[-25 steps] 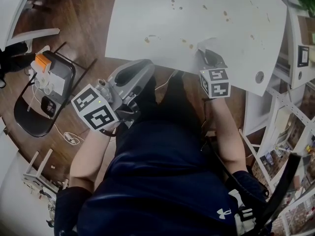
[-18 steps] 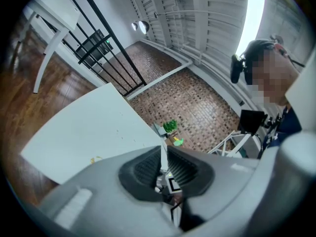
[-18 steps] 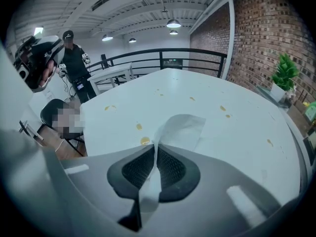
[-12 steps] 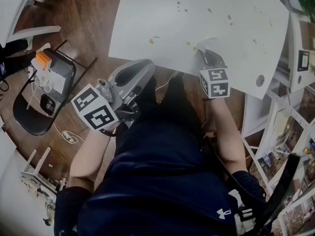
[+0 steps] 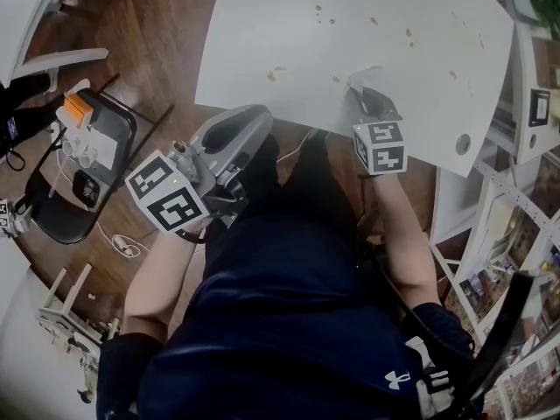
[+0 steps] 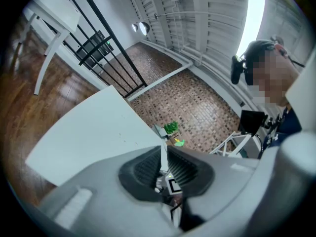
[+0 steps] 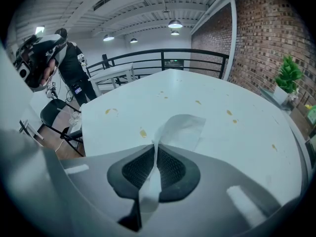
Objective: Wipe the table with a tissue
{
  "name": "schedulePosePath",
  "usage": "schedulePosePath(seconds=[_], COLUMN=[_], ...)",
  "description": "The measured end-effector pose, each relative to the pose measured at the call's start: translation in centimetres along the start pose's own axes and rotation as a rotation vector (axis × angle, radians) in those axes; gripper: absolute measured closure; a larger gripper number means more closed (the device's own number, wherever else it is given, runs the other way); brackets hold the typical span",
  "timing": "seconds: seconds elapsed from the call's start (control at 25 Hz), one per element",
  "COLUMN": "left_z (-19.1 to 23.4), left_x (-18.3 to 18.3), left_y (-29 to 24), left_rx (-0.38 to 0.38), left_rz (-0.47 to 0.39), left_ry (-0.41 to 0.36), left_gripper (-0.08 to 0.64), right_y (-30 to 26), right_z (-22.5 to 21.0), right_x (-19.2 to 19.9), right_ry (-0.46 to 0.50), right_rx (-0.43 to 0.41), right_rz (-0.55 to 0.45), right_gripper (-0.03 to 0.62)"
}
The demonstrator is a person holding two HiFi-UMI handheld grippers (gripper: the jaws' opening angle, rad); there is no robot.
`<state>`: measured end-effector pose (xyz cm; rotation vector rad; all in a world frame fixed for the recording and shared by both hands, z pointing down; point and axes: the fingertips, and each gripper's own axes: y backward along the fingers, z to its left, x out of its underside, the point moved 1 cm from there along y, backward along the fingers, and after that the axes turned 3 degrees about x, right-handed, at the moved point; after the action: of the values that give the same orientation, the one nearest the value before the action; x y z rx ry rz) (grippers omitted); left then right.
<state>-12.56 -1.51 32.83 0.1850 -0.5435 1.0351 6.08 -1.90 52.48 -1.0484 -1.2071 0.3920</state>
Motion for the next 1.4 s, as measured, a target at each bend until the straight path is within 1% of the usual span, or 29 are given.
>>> schedulePosePath(seconds=[0.36, 0.72, 0.92, 1.0, 1.24, 1.4], left_z=[0.1, 0.0, -0.6, -1.0, -2.0, -2.4], left_x=[-0.2, 0.1, -0.1, 0.0, 0.2, -0.2], left_y=[0.5, 0.9, 0.6, 0.3, -0.3, -0.1], left_rx=[-0.005, -0.003, 0.001, 0.006, 0.010, -0.003], left_rz=[-0.004, -0.010, -0.016, -0.017, -0.025, -0.041], left_ry=[-0.004, -0.003, -0.012, -0.015, -0.028, -0.039], left_gripper=[0.523, 0.523, 0.525, 0.525, 0.525, 0.525], right_y=[-0.4, 0.1, 0.2, 0.7, 1.5, 1.1], right_z=[0.3, 3.0, 3.2, 2.8, -0.5, -2.1], right_x=[-0.1, 0.1, 1.0, 0.9, 0.4, -0.3], right_ry=[0.008, 0.031, 0.045, 0.040, 0.024, 0.028], right_rx=[0.000, -0.040, -0.065, -0.063, -0.007, 0.020], right_rz=[0.004, 0.013, 0.025, 0.021, -0.003, -0.018], right_gripper=[0.569, 0.569, 0.570, 0.570, 0.571, 0.571])
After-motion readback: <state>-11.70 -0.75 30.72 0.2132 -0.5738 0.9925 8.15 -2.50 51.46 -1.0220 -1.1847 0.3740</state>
